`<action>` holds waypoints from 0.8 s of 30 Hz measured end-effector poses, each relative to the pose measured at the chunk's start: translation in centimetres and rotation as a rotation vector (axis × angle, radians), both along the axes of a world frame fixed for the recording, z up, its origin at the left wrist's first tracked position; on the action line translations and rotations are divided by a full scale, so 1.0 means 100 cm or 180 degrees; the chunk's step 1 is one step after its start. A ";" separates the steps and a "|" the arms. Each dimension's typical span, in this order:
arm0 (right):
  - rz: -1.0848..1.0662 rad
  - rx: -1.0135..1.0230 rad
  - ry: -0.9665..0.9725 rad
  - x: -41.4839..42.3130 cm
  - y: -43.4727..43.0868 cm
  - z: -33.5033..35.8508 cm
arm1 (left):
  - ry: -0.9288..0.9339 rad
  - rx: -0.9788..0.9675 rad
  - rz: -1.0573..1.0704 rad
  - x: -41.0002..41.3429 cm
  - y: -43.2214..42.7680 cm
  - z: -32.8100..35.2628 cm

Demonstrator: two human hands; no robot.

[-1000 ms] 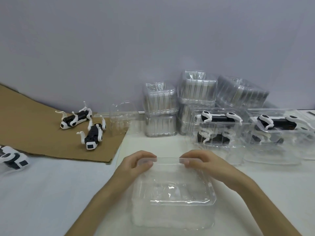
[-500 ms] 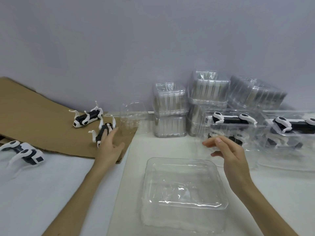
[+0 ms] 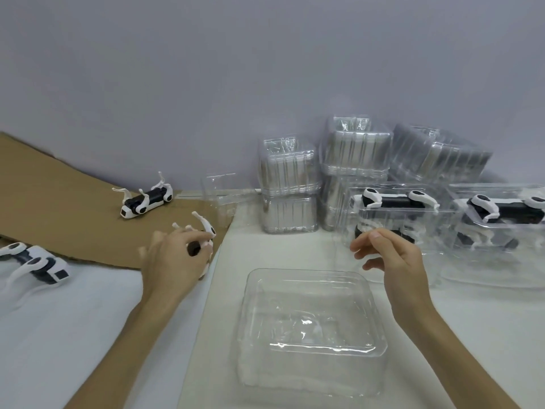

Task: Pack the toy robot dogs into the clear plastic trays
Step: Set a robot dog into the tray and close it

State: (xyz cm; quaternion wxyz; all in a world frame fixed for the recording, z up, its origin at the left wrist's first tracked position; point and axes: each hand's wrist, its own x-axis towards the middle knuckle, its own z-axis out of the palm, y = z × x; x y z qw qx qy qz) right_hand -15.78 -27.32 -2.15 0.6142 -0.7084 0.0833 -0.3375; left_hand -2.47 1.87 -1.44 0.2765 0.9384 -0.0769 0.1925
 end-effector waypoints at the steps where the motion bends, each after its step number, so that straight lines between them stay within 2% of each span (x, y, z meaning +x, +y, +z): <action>1: 0.0008 -0.0089 0.0000 0.000 0.001 -0.001 | 0.0015 0.0041 -0.0076 -0.007 -0.002 0.006; 5: 0.0044 -0.0362 0.0008 0.000 0.008 -0.003 | 0.0309 -0.0212 -0.0500 -0.026 -0.009 0.024; 8: 0.0041 -0.0487 0.0030 0.000 0.007 -0.005 | 0.0463 -0.1164 -0.0975 -0.040 -0.012 0.033; 10: -0.0006 -0.0613 0.0035 -0.001 0.008 -0.004 | 0.0341 -0.1763 -0.1189 -0.049 -0.012 0.040; 12: -0.0143 -0.0885 -0.0033 -0.002 0.010 -0.003 | 0.0094 -0.2087 -0.1268 -0.058 -0.012 0.048; 14: -0.0293 -0.1356 -0.0205 -0.004 0.014 -0.002 | 0.0088 -0.2418 -0.1369 -0.066 -0.015 0.059; 16: -0.0307 -0.1654 -0.0442 -0.005 0.018 -0.003 | 0.0434 -0.2832 -0.1519 -0.073 -0.020 0.068; 20: -0.0246 -0.1900 -0.0725 -0.008 0.022 0.000 | 0.1827 -0.3786 -0.1845 -0.080 -0.036 0.080; 24: 0.0237 -0.2152 -0.0665 -0.010 0.021 0.006 | 0.2817 -0.4000 -0.2041 -0.081 -0.045 0.074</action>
